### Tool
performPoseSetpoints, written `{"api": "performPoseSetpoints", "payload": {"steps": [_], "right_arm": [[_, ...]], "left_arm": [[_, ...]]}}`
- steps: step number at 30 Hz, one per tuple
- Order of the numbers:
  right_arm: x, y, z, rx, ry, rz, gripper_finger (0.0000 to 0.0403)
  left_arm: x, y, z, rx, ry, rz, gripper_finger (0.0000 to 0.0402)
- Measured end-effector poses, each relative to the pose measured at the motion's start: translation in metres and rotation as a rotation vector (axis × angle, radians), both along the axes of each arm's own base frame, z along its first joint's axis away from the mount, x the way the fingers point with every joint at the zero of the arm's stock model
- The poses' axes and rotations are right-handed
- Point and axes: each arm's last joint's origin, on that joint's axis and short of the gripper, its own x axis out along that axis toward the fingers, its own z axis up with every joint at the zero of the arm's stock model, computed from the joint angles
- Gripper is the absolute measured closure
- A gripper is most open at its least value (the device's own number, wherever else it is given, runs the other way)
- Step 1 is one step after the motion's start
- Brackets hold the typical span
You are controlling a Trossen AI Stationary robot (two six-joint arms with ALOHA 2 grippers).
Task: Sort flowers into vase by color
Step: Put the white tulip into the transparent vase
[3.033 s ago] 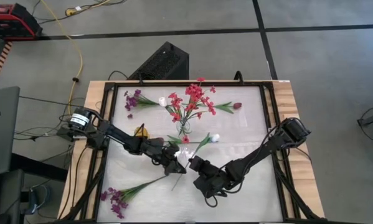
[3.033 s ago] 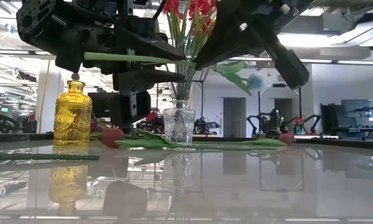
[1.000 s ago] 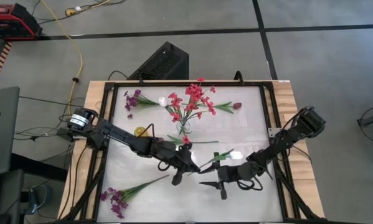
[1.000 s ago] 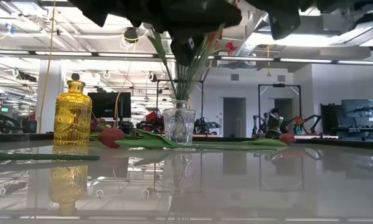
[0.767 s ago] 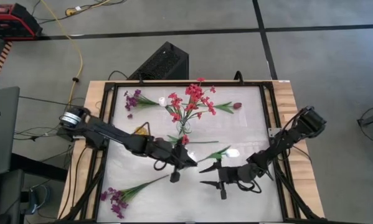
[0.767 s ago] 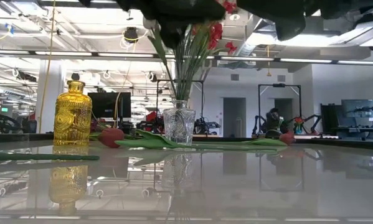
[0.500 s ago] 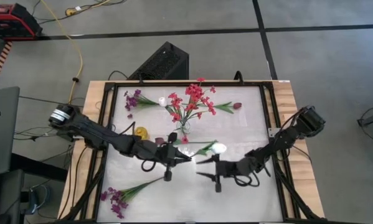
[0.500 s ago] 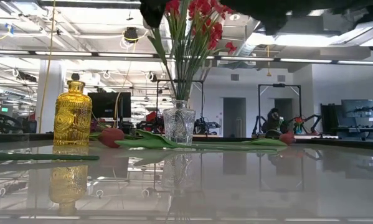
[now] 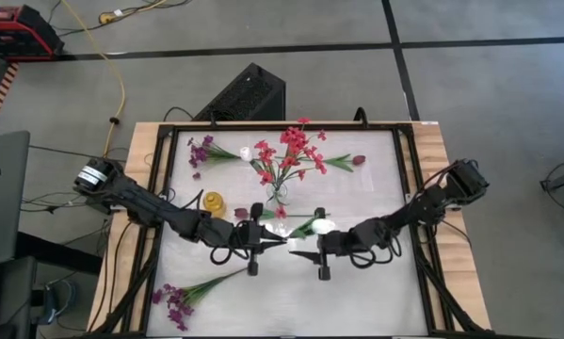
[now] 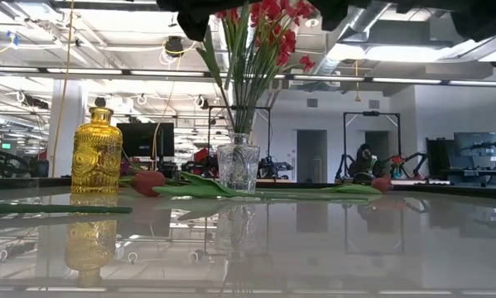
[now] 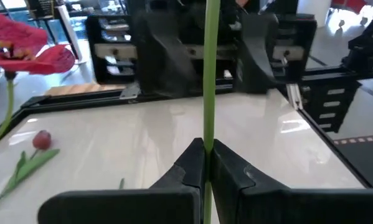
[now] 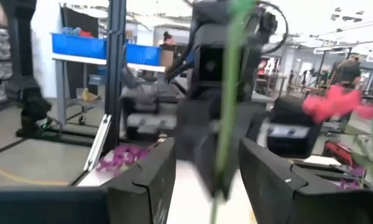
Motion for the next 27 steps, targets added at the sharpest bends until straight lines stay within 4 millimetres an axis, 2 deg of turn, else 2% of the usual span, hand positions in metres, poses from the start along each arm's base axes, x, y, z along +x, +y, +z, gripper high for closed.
{"api": "performPoseSetpoints", "payload": {"steps": [10, 20, 27], "right_arm": [[0.009, -0.013, 0.006, 0.003, -0.016, -0.029, 0.0212], [0.010, -0.017, 0.005, 0.002, -0.014, -0.034, 0.0299], [0.012, -0.021, 0.005, 0.014, -0.013, -0.046, 0.0320]], "left_arm": [[0.000, 0.002, -0.001, 0.010, 0.003, 0.053, 0.0401], [0.000, 0.005, -0.001, 0.015, 0.004, 0.109, 0.0401], [0.001, 0.008, -0.004, 0.010, 0.035, 0.115, 0.0401]]}}
